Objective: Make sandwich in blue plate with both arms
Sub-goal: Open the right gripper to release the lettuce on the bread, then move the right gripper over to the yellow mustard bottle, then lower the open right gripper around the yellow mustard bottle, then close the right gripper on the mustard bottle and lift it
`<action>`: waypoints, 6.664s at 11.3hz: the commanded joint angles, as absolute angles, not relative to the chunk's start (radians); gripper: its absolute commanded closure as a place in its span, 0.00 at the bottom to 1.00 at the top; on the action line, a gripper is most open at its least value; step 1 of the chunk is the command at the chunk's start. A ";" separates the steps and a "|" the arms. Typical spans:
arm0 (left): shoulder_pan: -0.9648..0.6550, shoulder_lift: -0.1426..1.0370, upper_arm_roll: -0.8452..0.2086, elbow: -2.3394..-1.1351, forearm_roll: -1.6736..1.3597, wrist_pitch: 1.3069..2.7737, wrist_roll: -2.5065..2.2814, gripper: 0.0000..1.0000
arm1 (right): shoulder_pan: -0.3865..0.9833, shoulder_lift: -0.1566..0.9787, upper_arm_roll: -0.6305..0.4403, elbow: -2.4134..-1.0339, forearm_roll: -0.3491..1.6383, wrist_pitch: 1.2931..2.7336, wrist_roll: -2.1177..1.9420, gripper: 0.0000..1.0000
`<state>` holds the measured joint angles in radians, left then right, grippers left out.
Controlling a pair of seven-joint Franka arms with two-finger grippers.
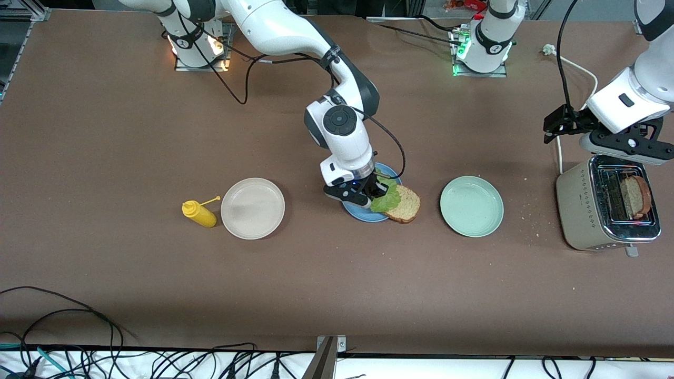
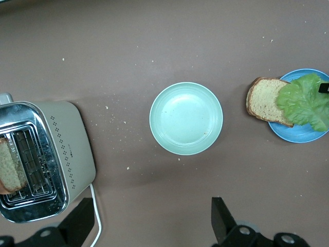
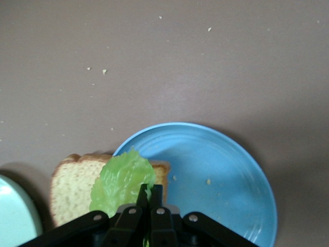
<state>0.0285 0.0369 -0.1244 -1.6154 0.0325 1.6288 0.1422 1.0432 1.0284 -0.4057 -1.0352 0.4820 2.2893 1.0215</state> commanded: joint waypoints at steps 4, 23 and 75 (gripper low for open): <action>0.035 0.057 -0.127 -1.574 0.031 1.612 0.163 0.00 | 1.046 1.028 -0.408 -1.078 0.449 2.293 0.980 1.00; 0.040 0.061 -0.126 -1.574 0.029 1.614 0.163 0.00 | 0.827 0.646 -0.417 -1.362 0.442 2.045 0.388 0.00; 0.060 0.075 -0.133 -1.560 0.003 1.603 0.158 0.00 | 0.083 0.969 -0.334 -1.473 1.347 1.535 -2.451 1.00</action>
